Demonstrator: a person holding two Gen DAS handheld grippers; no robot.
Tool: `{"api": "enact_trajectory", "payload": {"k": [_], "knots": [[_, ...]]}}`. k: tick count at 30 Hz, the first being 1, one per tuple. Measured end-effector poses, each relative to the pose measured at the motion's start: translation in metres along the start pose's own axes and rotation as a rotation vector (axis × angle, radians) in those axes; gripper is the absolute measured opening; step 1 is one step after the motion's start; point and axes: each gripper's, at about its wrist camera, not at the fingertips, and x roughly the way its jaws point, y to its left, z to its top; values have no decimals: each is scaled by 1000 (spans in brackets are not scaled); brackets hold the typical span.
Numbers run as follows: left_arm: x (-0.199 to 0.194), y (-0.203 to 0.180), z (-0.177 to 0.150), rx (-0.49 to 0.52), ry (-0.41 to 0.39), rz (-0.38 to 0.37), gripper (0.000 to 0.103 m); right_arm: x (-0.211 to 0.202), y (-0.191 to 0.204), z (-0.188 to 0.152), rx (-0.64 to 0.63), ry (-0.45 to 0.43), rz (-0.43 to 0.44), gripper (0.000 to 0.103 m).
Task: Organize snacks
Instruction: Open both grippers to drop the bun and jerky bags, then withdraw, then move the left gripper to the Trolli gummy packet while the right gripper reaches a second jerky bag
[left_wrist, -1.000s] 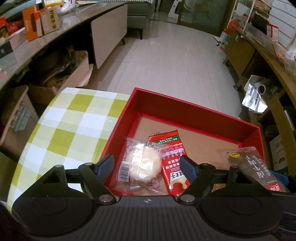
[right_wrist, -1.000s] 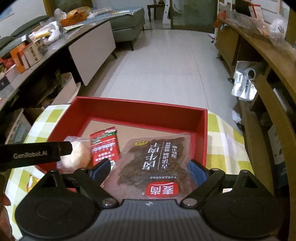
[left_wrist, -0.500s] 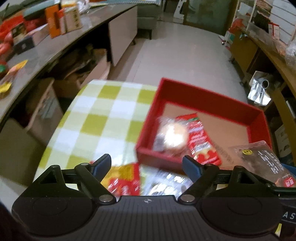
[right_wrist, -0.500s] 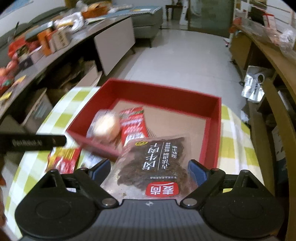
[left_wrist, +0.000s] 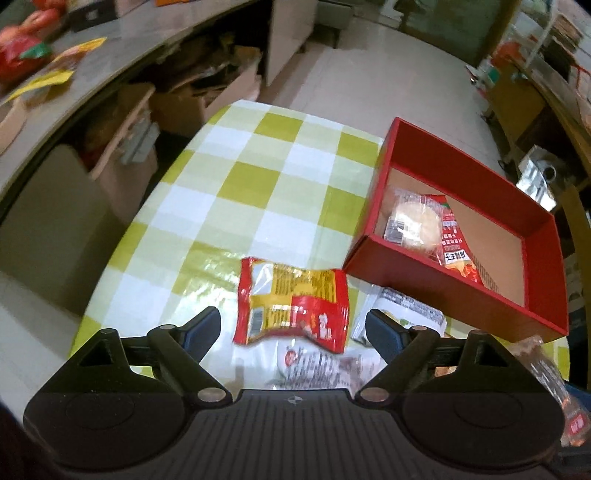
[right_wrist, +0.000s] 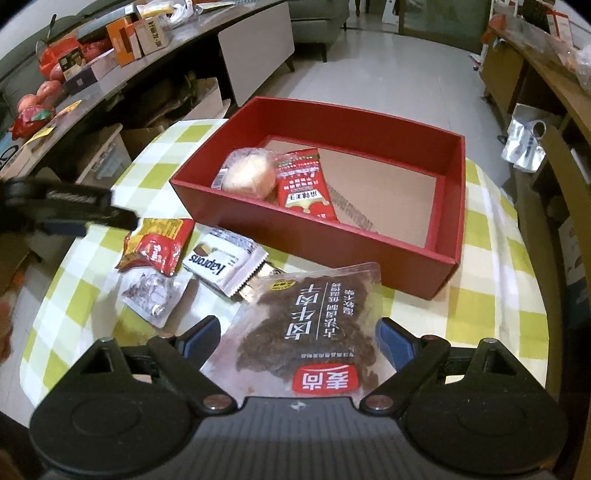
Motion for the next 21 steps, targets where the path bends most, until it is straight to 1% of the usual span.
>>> {"api": "enact_trajectory", "payload": {"k": [3,6,8,9,10,12,14,17,18,21], "knots": [[17,-10,7,112,11,-25,90,1,-7,-3,11,13,7,99],[38,-19,11,267,40,-50,90,7,-15,-6,20,34,8,99],[48,-21,15,343,41,-51,90,14,-20,-8,30,54,10,99],[52,-21,18,360,41,-67,90,18,-23,-10,36,67,13,99],[56,-19,23,371,44,-104,90,21,-25,-11,42,78,15,99],[65,-16,32,366,54,-166,91,28,-26,-12,49,97,19,99],[76,-15,37,363,78,-210,92,32,-26,-11,49,102,21,99],[88,-15,34,374,115,-242,92,34,-24,-6,46,103,26,99],[90,-13,28,375,134,-254,92,34,-24,-5,45,102,27,99],[85,-8,9,404,172,-259,92,30,-22,-5,40,95,26,99]]}}
